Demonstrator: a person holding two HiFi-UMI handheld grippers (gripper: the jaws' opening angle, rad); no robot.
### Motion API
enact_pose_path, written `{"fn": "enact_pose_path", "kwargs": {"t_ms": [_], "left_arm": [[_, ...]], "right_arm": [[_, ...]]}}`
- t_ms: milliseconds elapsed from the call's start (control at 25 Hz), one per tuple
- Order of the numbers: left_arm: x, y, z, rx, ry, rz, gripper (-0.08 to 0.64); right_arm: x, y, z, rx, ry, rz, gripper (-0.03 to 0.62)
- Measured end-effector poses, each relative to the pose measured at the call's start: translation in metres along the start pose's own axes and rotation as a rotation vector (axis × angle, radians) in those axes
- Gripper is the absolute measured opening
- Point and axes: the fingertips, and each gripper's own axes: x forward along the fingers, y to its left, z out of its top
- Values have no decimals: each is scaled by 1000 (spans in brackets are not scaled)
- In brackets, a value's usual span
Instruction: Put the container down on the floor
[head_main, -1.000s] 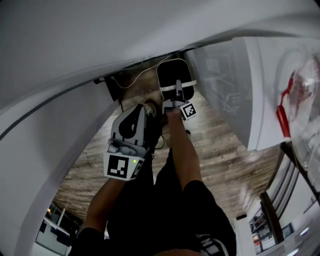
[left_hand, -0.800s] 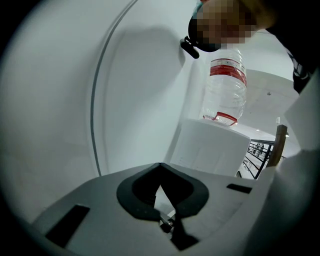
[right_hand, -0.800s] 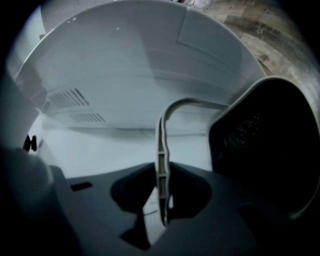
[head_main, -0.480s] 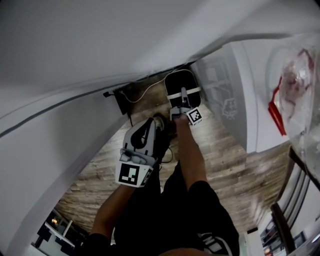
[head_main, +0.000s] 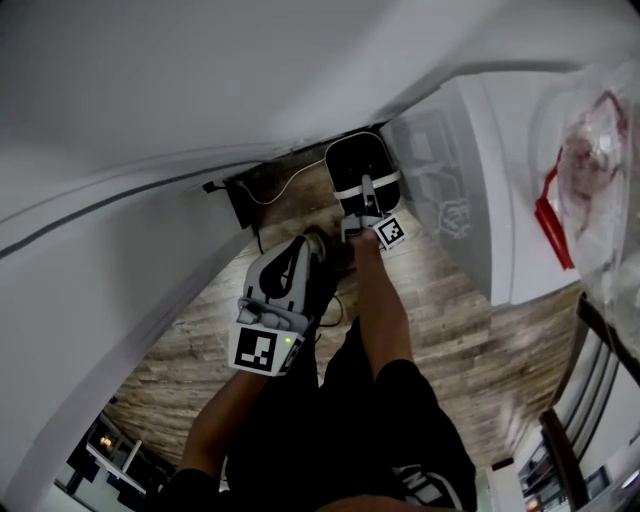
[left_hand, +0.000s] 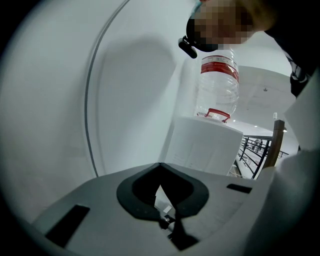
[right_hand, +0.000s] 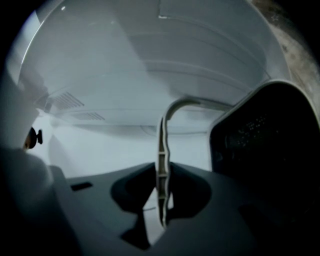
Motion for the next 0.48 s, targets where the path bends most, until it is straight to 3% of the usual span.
{"fn": "enact_pose_path", "kwargs": {"t_ms": [160, 360, 480], "left_arm": [[-2, 3, -1, -3, 2, 9, 31], [-4, 0, -7, -23, 20, 23, 31], [-5, -1, -9, -11, 13, 23, 31]], "right_arm": [[-5, -7, 1, -8, 20, -1, 81], [-18, -21, 0, -6, 8, -89, 81], [-19, -21, 1, 2, 19, -77, 81]]}}
